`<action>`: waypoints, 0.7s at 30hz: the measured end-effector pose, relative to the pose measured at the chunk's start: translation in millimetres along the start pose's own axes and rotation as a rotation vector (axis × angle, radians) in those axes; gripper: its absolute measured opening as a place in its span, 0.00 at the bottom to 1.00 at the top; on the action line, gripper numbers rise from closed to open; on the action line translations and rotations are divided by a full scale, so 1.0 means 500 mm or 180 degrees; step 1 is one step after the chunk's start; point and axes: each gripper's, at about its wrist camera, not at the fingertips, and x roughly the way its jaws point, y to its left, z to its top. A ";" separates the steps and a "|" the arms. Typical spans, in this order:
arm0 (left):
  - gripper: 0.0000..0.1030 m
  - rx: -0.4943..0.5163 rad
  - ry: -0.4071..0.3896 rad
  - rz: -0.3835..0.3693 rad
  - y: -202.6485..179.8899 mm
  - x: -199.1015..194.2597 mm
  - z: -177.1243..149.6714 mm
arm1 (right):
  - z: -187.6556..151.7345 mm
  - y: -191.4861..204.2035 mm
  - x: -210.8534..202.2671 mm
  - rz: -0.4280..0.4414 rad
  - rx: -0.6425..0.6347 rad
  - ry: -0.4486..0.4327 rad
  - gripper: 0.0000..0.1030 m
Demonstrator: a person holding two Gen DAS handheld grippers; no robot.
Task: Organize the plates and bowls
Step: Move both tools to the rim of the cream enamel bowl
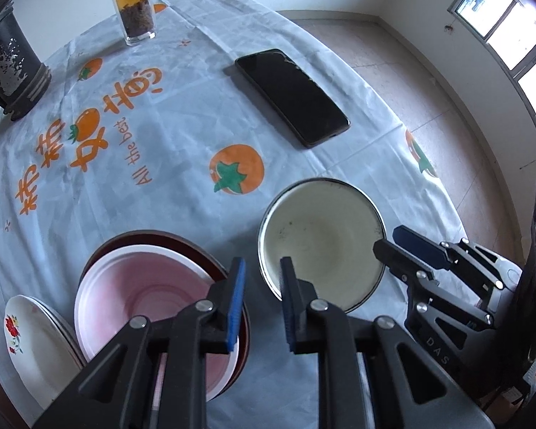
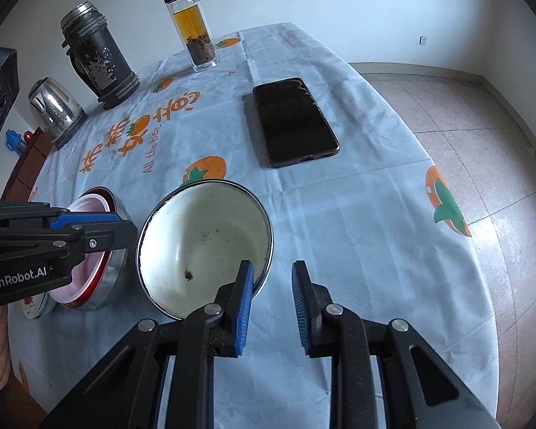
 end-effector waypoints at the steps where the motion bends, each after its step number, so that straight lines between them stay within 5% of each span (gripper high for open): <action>1: 0.12 0.0017 0.0014 0.0006 -0.002 0.003 0.001 | 0.000 -0.001 0.001 0.0009 0.0005 -0.0002 0.23; 19: 0.01 0.0151 0.0013 -0.0032 -0.046 0.007 -0.007 | -0.001 0.015 -0.011 0.0200 -0.0020 -0.0050 0.10; 21: 0.01 0.0165 -0.0024 0.0108 -0.051 0.004 -0.010 | 0.003 0.027 -0.015 0.0164 -0.0098 -0.0062 0.09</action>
